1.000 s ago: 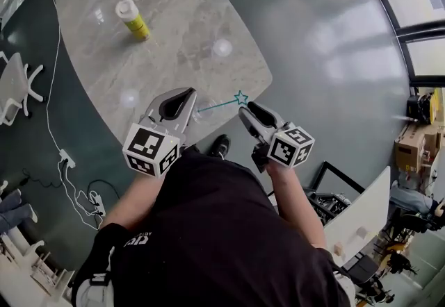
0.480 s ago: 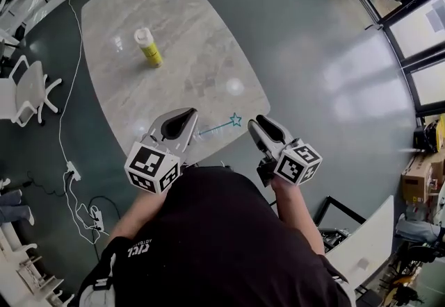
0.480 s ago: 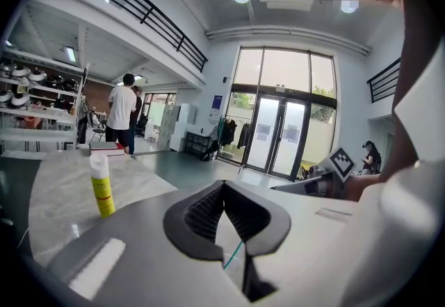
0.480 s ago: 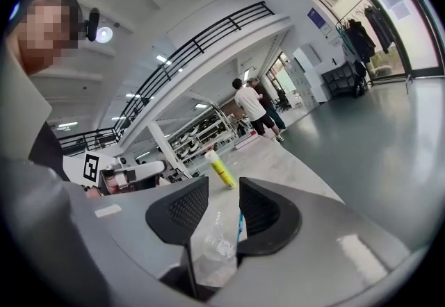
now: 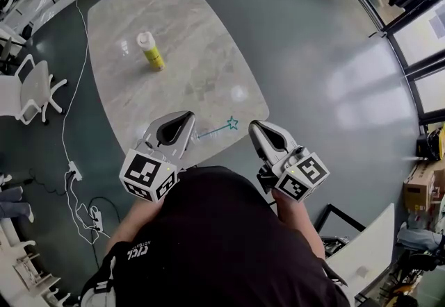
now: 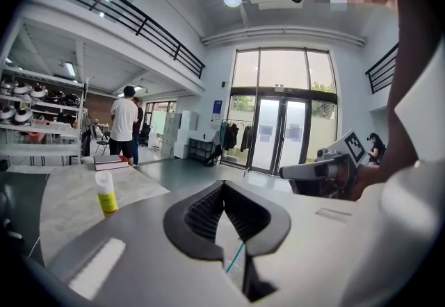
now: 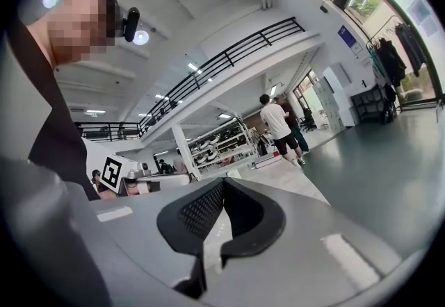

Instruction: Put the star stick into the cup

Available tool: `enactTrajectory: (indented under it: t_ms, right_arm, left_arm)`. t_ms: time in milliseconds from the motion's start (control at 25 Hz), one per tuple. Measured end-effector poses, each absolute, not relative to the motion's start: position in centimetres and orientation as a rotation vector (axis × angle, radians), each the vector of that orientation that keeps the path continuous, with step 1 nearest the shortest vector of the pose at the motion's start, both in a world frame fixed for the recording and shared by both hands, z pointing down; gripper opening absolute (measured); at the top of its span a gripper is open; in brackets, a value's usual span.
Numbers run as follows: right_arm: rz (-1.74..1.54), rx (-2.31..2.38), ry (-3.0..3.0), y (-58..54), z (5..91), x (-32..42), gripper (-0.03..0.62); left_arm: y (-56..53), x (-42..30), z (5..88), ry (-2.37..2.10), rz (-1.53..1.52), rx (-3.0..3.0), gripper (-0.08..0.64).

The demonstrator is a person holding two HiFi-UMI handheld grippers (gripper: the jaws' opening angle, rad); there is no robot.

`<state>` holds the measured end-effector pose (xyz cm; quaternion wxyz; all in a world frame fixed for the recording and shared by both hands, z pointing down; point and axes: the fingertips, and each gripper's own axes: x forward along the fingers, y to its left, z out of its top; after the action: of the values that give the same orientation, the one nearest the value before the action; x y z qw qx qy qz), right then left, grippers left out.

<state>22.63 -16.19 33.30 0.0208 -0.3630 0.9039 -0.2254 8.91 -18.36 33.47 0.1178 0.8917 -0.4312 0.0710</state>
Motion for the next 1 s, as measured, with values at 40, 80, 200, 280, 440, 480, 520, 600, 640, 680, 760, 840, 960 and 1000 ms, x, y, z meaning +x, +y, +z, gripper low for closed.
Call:
enactTrajectory:
  t_ms: [40, 80, 200, 280, 440, 480, 520, 600, 640, 680, 760, 840, 960, 1000]
  right_arm:
    - [-0.676, -1.124, 2.807, -16.0, 32.9, 22.7, 0.012]
    - [-0.654, -1.124, 2.81, -15.9, 32.6, 22.8, 0.012]
    - [-0.602, -1.116, 2.821, -15.2, 31.8, 23.1, 0.012]
    - [-0.572, -1.097, 2.841, -14.8, 31.5, 22.9, 0.011]
    - [-0.535, -1.072, 2.873, -14.4, 31.3, 22.6, 0.011]
    - [-0.529, -1.071, 2.876, -14.3, 31.3, 22.6, 0.011]
    - [-0.523, -1.072, 2.877, -14.2, 31.3, 22.5, 0.011]
    - [-0.516, -1.083, 2.876, -14.1, 31.3, 22.6, 0.011]
    - [-0.514, -1.092, 2.878, -14.1, 31.3, 22.6, 0.011]
    - [-0.512, -1.103, 2.881, -14.0, 31.3, 22.6, 0.011]
    - [-0.509, -1.125, 2.89, -13.9, 31.5, 22.5, 0.011]
    - [-0.513, -1.136, 2.892, -13.7, 31.6, 22.4, 0.011]
    - [-0.53, -1.14, 2.877, -13.5, 31.7, 22.3, 0.011]
    - [-0.535, -1.142, 2.871, -13.5, 31.7, 22.3, 0.011]
  left_arm:
    - [-18.3, 9.0, 33.3, -1.265, 0.206, 2.614, 0.003]
    - [-18.3, 9.0, 33.2, -1.267, 0.204, 2.618, 0.003]
    - [-18.1, 8.7, 32.9, -1.278, 0.193, 2.621, 0.003]
    - [-18.2, 8.4, 32.8, -1.288, 0.186, 2.619, 0.003]
    - [-18.4, 8.3, 32.7, -1.288, 0.181, 2.621, 0.003]
    - [-18.3, 8.3, 32.7, -1.284, 0.181, 2.623, 0.003]
    - [-18.3, 8.4, 32.7, -1.28, 0.181, 2.625, 0.003]
    - [-18.1, 8.4, 32.7, -1.272, 0.182, 2.627, 0.003]
    - [-18.0, 8.3, 32.7, -1.269, 0.182, 2.627, 0.003]
    - [-18.0, 8.3, 32.7, -1.266, 0.18, 2.625, 0.003]
    - [-17.8, 8.1, 32.7, -1.262, 0.174, 2.622, 0.003]
    - [-17.6, 8.0, 32.6, -1.261, 0.171, 2.623, 0.003]
    - [-17.4, 8.1, 32.6, -1.252, 0.172, 2.631, 0.003]
    - [-17.3, 8.1, 32.6, -1.248, 0.172, 2.634, 0.003]
